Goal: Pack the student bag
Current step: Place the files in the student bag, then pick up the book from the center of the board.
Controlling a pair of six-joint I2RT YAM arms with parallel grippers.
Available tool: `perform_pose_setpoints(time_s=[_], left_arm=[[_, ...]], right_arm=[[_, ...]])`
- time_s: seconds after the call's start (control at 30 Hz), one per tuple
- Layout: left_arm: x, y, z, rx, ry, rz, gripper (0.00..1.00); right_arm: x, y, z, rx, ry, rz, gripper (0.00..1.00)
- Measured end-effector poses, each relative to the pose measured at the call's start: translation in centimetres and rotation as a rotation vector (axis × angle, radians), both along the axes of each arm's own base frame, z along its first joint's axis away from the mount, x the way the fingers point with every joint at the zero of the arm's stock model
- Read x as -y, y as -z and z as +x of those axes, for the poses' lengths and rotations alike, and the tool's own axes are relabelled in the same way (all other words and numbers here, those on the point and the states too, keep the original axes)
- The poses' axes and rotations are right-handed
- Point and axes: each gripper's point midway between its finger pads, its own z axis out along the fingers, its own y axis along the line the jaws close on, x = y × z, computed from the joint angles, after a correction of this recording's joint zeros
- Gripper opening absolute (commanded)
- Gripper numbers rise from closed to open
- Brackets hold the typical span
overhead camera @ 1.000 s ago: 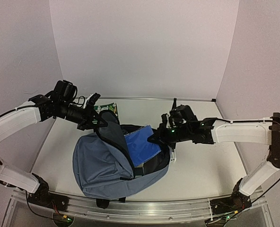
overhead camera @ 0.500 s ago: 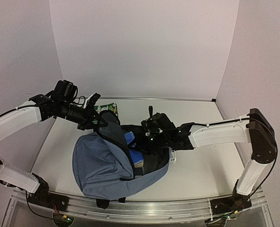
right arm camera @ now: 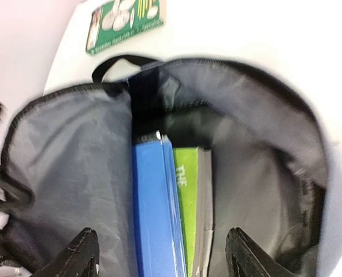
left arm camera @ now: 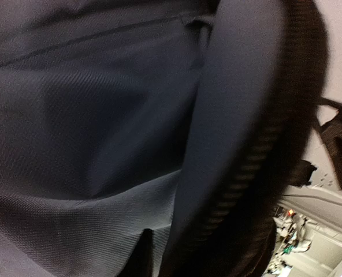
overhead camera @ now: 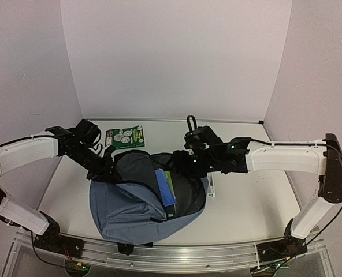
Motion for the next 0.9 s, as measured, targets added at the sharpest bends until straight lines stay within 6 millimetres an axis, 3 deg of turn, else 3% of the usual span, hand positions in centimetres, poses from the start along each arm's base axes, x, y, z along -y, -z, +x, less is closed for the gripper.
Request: perform_pose_setpoints(time_s=[0.13, 0.2, 0.27, 0.37, 0.47, 0.6, 0.73, 0.9], left_arm=[[-1.2, 2.2, -1.3, -0.091, -0.017, 0.079, 0.64], [-1.5, 2.0, -1.4, -0.092, -0.027, 0.09, 0.85], [-1.6, 1.2, -1.2, -0.07, -0.035, 0.094, 0.97], [-2.0, -1.1, -0.1, 0.002, -0.047, 0.09, 1.0], [-3.1, -3.7, 2.3, 0.083, -0.09, 0.077, 1.0], [-6.5, -5.9, 6.4, 0.175, -0.201, 0.079, 1.0], [-9.7, -6.3, 11.0, 0.253, -0.305, 0.084, 1.0], [-13.3, -3.2, 18.5, 0.265, -0.42, 0.098, 0.98]], right_arm=[[0.9, -0.9, 0.6, 0.04, 0.029, -0.036, 0.74], [1.4, -0.8, 0.7, 0.047, 0.038, -0.06, 0.74], [1.9, -0.7, 0.8, 0.053, 0.044, -0.08, 0.75], [2.6, -0.9, 1.1, 0.059, 0.054, -0.095, 0.75], [3.2, -1.5, 1.5, 0.07, 0.062, -0.099, 0.76], [4.5, -2.5, 2.6, 0.09, 0.09, -0.094, 0.76], [5.5, -3.2, 3.5, 0.103, 0.115, -0.09, 0.76], [6.1, -3.2, 4.0, 0.101, 0.129, -0.096, 0.75]])
